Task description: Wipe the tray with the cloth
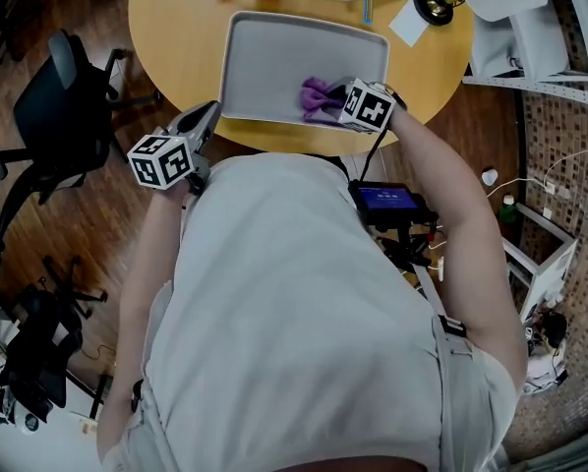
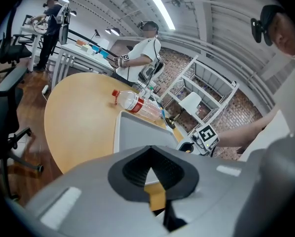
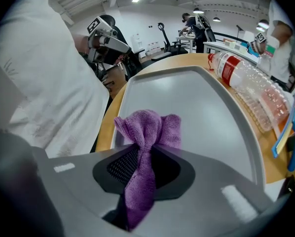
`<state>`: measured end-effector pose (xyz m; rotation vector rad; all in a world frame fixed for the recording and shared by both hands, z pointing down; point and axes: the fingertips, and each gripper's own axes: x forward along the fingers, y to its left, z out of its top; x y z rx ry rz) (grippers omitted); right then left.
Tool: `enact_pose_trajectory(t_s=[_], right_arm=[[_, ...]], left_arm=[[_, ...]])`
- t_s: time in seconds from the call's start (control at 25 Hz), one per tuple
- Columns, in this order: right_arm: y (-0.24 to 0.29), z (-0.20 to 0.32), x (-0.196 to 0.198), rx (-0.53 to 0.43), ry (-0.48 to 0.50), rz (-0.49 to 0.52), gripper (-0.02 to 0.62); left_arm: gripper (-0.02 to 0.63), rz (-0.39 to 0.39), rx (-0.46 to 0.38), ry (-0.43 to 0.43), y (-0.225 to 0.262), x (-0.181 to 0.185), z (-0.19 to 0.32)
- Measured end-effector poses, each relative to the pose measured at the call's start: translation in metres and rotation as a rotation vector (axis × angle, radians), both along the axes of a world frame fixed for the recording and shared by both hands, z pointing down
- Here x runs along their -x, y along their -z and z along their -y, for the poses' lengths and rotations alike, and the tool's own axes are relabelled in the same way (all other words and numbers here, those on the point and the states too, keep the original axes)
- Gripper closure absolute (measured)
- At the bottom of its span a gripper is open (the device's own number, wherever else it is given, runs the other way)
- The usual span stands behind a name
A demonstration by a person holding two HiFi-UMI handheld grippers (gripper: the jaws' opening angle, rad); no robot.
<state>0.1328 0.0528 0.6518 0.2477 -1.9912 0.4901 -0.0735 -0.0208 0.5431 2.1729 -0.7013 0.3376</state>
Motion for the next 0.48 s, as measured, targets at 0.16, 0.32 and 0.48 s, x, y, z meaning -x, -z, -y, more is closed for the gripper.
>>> enact_pose_trajectory(t_s=[0.16, 0.32, 0.48], right_arm=[[-0.003, 0.025, -0.011, -0.015, 0.004, 0.001, 0.511], [-0.006, 0.061, -0.023, -0.043, -0.034, -0.004, 0.511], [-0.01, 0.107, -0.036, -0.108, -0.057, -0.038, 0.509]], left_arm=[[0.606, 0.01, 0.01, 0.024, -0.003, -0.002, 0.006], [0.606, 0.029, 0.026, 0.039, -0.01, -0.002, 0.009], [0.606, 0.045, 0.035, 0.057, -0.014, 0.005, 0.011]])
